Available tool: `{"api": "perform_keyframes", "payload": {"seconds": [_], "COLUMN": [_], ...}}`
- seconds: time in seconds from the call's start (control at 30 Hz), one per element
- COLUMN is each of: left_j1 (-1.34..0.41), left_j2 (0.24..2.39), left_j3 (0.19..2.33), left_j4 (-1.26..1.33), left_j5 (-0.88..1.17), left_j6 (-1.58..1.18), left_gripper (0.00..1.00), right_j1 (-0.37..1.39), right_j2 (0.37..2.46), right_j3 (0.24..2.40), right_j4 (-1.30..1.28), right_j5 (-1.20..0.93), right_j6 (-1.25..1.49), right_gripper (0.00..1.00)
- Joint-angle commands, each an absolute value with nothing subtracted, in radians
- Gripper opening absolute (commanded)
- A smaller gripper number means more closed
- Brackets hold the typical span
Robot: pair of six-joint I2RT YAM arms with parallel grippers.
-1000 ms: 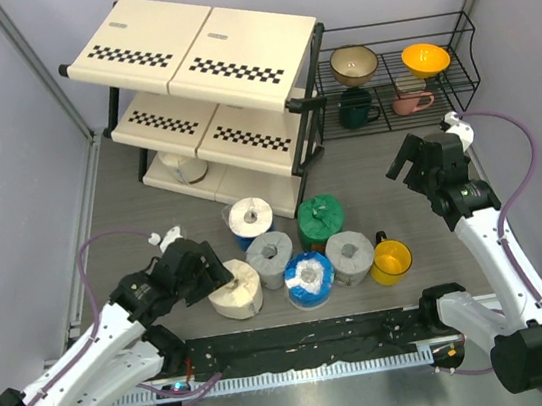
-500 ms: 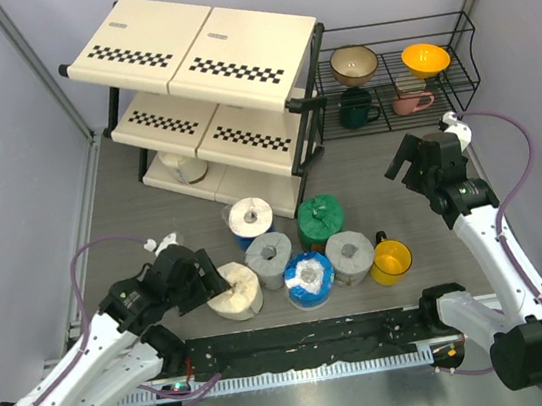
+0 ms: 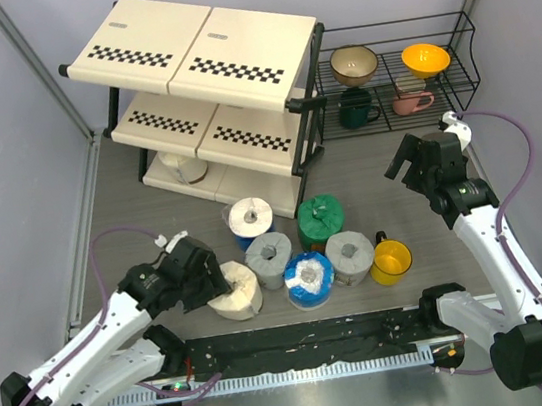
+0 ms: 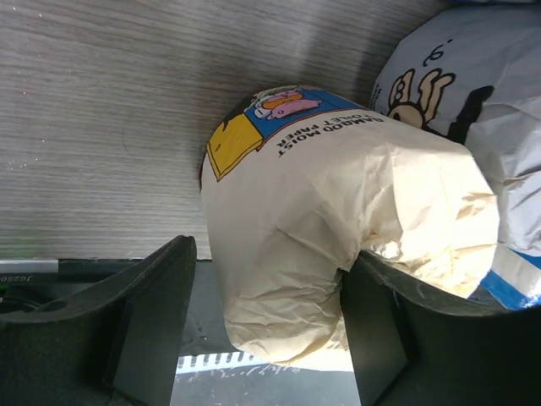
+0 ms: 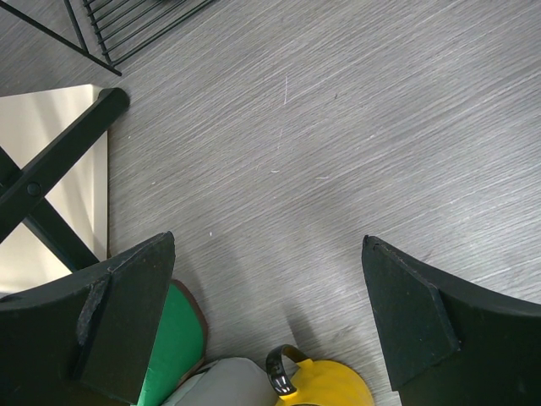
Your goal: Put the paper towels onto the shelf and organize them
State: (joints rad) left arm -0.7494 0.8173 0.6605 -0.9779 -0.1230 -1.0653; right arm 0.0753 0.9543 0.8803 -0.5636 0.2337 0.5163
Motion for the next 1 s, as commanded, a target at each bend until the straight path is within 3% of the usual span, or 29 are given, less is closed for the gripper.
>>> {"api": "perform_keyframes", "payload": {"seconds": [0.0,0.33,0.73,0.97], "left_j1": [-0.755,-0.755,-0.753,-0.755], "left_j2": [0.786,0.845,0.683,0.672], "left_j3": [0.744,0.853,0.816,0.704], "left_j4": [-0.971,-0.94,-1.094,-1.005], "left_j5": [-0.179,-0.212,-0.196,-0.092], "left_j6": [-1.065,-1.037,-1.057,-1.062], "left_gripper": [0.7,0.66,0.67,0.68], "right_j1": [0.077,0.077,0.075,0.075], "right_j2": [0.94,0.934,0.945,0.951], "right_j3": [0.879,0.867,0.851,0.845], "right_j4": [-0.537,-0.54,-0.537,-0.528], "right_j5": [0.247,0.242,0.247,0.229], "right_j6": [0.505,0.499,0.505,0.515], "right_gripper": [0.97,0.97,0.97,0.97]}}
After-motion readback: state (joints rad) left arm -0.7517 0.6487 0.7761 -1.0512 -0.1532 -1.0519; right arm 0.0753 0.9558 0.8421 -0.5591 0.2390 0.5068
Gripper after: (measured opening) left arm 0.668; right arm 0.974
